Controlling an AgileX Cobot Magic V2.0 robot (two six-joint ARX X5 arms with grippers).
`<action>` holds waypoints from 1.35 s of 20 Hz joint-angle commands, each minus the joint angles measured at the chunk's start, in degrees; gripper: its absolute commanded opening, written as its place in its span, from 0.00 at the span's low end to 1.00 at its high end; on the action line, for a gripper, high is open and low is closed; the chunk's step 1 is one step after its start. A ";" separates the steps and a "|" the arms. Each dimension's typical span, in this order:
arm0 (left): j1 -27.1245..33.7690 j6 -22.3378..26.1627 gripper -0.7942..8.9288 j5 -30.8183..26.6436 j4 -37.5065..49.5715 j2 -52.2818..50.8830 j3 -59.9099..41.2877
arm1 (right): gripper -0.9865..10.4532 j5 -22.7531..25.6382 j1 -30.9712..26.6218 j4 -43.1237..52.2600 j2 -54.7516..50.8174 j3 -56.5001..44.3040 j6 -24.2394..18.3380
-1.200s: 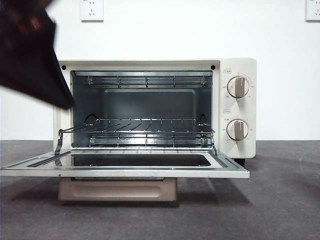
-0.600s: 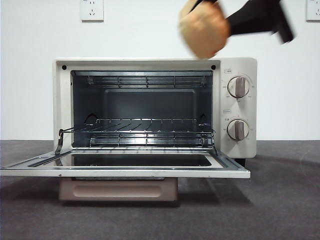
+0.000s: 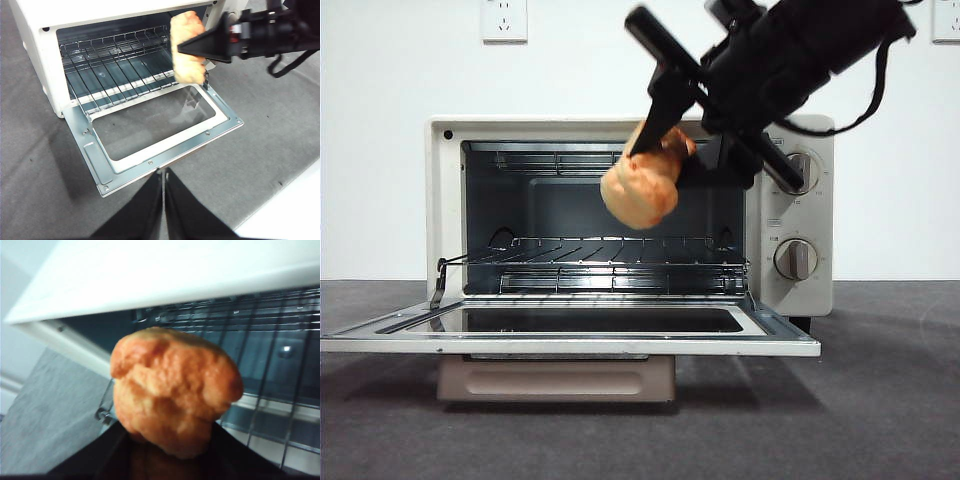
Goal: The left arm flap open the oven, the right arm pick bread and place it into oven, the left arm flap close the oven
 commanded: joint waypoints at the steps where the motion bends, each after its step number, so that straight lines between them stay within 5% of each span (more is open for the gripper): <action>1: -0.46 -0.28 0.09 -0.20 0.57 0.20 0.96 | 0.22 1.99 0.52 2.93 2.64 0.85 2.34; 11: -0.46 -1.09 0.09 -0.20 0.57 0.20 0.96 | 0.22 9.97 0.61 7.87 7.58 0.85 7.72; 20: -0.46 -1.33 0.09 -0.20 0.26 0.20 0.96 | 0.46 9.99 0.70 8.26 7.58 0.85 8.17; 27: -0.46 -1.84 0.09 -0.20 -2.25 0.20 0.96 | 0.48 7.54 0.76 7.91 4.68 0.85 8.37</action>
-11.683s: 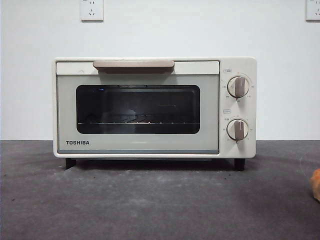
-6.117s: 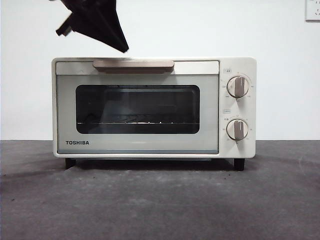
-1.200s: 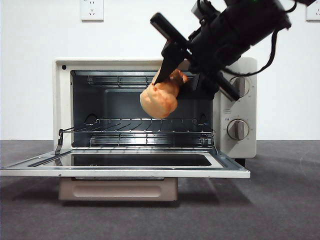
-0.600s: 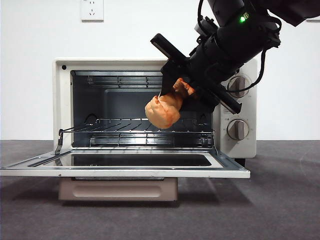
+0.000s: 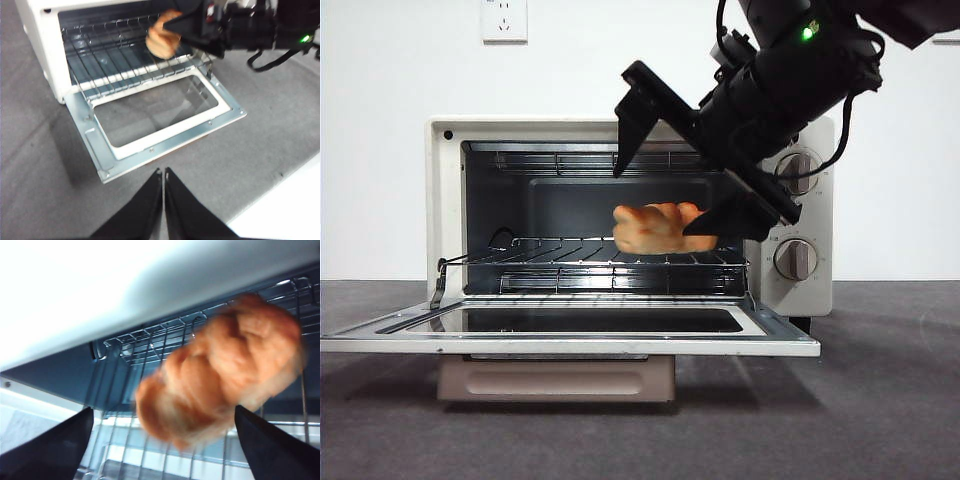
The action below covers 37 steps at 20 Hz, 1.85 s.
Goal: The left arm flap open the oven, the right arm pick bread and place it into oven, the left arm flap close the oven
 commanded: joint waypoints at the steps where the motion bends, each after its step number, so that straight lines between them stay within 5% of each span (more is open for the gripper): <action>1: -0.46 -0.76 0.09 -0.35 0.46 0.20 0.96 | 0.48 -1.66 0.79 -0.39 -2.40 0.85 0.22; 6: -0.42 -5.90 0.09 -7.34 -0.15 2.84 0.96 | 0.48 -4.92 2.93 -14.62 -13.77 0.85 -1.44; 11: 1.66 -7.98 0.09 -6.56 -1.07 12.24 0.96 | 0.48 -9.44 4.37 -33.79 -29.59 0.85 -10.73; 18: 17.86 0.20 0.09 17.27 6.99 26.40 0.90 | 0.48 -9.35 4.35 -53.42 -52.15 0.85 -18.64; 23: 32.94 -1.29 0.09 33.27 17.35 29.48 -4.94 | 0.48 -8.41 4.33 -63.34 -64.67 0.85 -19.87; 29: 43.04 -7.48 0.09 39.76 30.58 29.53 -21.27 | 0.48 -8.52 4.33 -67.89 -69.90 0.85 -20.15; 37: 45.31 -10.75 0.09 39.95 38.18 33.59 -33.18 | 0.48 -8.46 4.35 -68.04 -69.85 0.85 -22.84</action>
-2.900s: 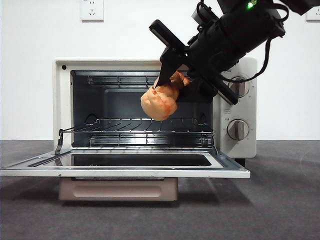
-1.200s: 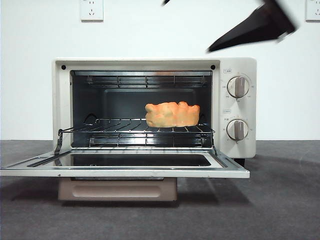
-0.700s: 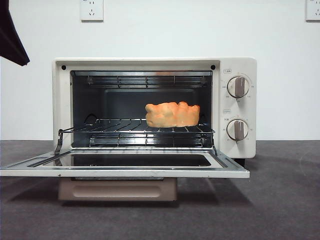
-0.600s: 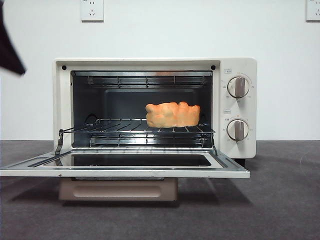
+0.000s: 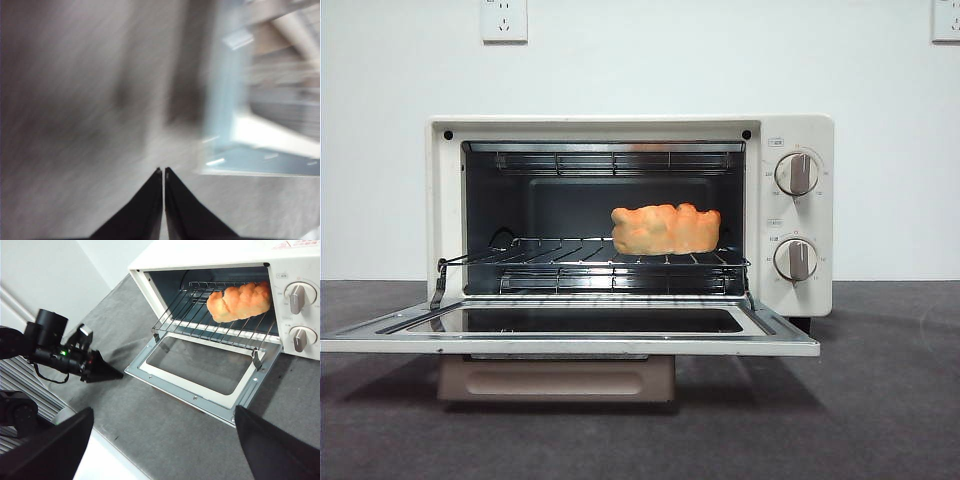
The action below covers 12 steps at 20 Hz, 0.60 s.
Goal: The left arm flap open the oven, the right arm pick bread and place it into oven, the left arm flap close the oven
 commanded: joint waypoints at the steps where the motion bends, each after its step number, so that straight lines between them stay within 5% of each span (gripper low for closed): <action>1: 0.09 -0.22 0.09 2.34 3.58 3.19 0.17 | 0.48 0.26 0.44 1.09 0.15 0.83 -1.33; 12: 0.07 -4.26 0.09 9.55 13.62 11.04 0.17 | 0.48 1.81 0.44 0.96 0.15 0.83 -1.33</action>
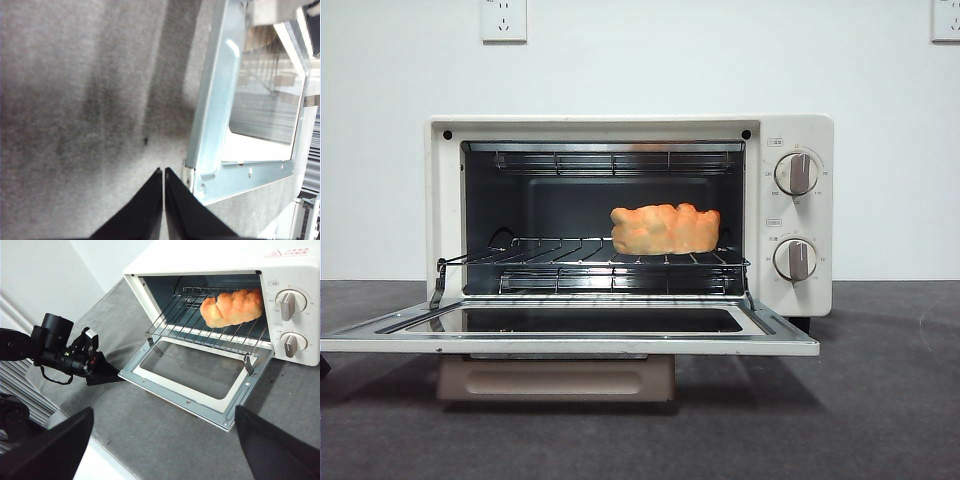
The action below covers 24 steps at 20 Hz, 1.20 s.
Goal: The left arm flap open the oven, the right arm pick bread and place it into oven, the left arm flap close the oven
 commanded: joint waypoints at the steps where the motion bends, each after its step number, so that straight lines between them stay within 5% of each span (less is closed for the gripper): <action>1: 0.07 -1.20 0.09 2.08 1.31 0.77 0.42 | 0.48 0.31 0.44 0.68 0.15 0.83 -0.57; 9: 0.07 -12.72 0.09 10.43 12.98 0.72 1.18 | 0.48 1.16 0.44 0.72 0.15 0.83 -0.46; 18: 0.07 -29.81 0.09 7.56 31.30 0.74 5.38 | 0.48 1.20 0.44 0.74 0.15 0.83 -0.46; 24: 0.09 -35.36 0.09 4.98 35.95 0.74 10.12 | 0.48 1.18 0.44 0.70 0.15 0.83 -0.48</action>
